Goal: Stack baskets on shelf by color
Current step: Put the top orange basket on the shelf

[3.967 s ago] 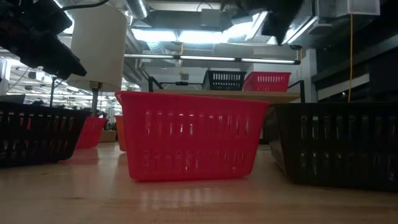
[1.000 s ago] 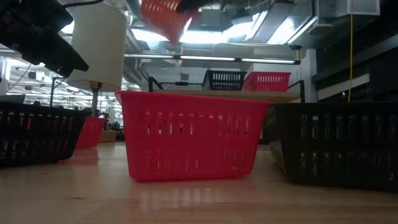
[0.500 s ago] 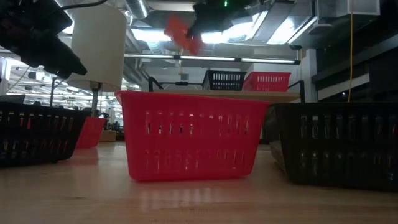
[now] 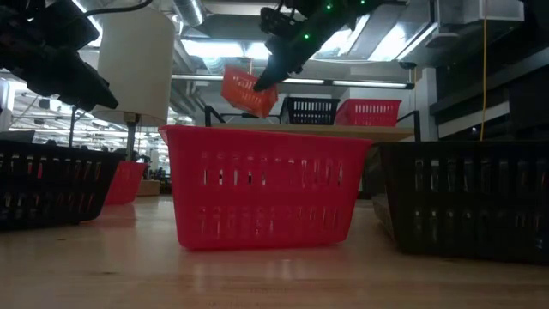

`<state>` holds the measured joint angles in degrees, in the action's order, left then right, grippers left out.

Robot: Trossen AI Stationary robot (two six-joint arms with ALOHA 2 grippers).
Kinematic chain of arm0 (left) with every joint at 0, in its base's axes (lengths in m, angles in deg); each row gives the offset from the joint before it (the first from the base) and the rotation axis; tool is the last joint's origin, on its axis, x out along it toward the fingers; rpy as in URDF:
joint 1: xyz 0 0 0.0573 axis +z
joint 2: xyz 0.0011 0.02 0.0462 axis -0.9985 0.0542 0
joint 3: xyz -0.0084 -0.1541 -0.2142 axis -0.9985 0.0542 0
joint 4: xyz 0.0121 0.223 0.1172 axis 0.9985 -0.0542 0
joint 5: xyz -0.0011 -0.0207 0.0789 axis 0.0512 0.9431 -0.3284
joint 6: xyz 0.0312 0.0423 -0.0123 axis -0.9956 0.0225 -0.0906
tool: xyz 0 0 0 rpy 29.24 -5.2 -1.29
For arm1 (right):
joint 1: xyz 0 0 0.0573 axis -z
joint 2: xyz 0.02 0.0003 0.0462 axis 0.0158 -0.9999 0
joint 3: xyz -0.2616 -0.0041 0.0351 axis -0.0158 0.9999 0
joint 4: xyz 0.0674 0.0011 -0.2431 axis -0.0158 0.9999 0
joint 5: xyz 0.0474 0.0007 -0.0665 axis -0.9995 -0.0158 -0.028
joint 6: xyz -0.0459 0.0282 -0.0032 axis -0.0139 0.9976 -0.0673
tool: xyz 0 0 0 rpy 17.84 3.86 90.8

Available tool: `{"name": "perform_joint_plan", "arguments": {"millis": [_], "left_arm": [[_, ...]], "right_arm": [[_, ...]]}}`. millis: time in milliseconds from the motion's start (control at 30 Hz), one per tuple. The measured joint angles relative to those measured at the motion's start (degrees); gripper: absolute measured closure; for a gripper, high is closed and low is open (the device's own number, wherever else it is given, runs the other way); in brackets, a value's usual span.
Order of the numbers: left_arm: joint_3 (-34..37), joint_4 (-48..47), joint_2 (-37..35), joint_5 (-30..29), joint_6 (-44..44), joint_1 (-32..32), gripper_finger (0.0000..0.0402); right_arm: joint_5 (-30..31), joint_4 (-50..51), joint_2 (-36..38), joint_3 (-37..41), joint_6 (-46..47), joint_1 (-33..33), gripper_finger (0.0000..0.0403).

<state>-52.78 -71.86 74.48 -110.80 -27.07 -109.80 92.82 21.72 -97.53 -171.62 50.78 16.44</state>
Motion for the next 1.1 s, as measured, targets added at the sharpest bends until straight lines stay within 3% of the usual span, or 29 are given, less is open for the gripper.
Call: {"name": "perform_joint_plan", "arguments": {"millis": [667, 867, 1100], "left_arm": [[0.0, 0.0, 0.0, -0.1, 0.0, 0.0, 0.0401], [0.0, 0.0, 0.0, -0.1, 0.0, 0.0, 0.0401], [0.0, 0.0, 0.0, 0.0, 0.1, 0.0, 0.0401]], "right_arm": [[-3.8, 4.1, 0.0, 0.0, -0.2, 0.1, 0.0399], [-3.4, 4.1, 0.0, 0.0, -0.2, 0.0, 0.0371], [1.2, 4.1, 0.0, 0.0, 0.1, 0.1, 0.0331]]}}
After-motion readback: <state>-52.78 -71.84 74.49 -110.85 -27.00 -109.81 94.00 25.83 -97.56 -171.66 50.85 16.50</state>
